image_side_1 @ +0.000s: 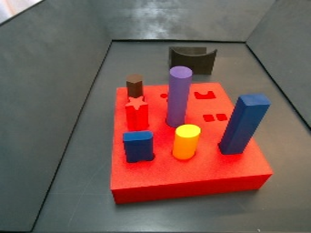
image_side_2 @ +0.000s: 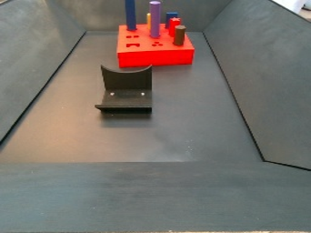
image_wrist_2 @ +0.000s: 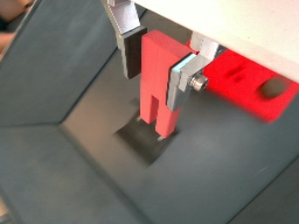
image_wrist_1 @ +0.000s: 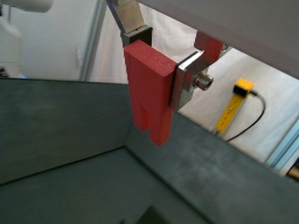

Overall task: Pick up the double-square object. Move up. Place the double-square object on the fixture. Regrasp the double-square object. Move to above the board. Insert the double-square object.
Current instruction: Move to above the board.

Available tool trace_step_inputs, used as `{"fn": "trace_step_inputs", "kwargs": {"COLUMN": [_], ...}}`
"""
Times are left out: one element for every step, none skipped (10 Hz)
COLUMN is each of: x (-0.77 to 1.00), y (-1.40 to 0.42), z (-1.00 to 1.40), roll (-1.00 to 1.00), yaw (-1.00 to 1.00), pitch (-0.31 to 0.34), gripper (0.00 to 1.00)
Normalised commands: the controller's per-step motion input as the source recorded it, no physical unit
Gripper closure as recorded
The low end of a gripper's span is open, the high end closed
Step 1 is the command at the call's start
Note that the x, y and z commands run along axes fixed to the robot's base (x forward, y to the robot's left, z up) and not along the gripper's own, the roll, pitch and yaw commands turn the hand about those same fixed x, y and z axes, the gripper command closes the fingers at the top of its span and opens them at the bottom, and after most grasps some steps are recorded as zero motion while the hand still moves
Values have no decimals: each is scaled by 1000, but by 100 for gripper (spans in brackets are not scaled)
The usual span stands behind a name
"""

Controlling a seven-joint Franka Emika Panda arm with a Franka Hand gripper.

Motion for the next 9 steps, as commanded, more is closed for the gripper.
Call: {"fn": "trace_step_inputs", "kwargs": {"x": [-576, -586, -626, -644, -370, -252, -133, -94, -66], "y": [-1000, -1000, -1000, -1000, -463, -249, -75, -49, -27], "z": [-46, -44, -45, -48, -14, -9, -7, -4, -5], "roll": [-1000, -1000, -1000, -1000, -1000, -1000, -810, -502, -331], "yaw": [-43, -48, -56, -61, -66, -68, -50, -25, -20], "pitch": [-105, -108, -116, -117, -140, -145, -103, -75, -58], "gripper": [100, 100, 100, 100, 100, 100, 100, 100, 100]}}
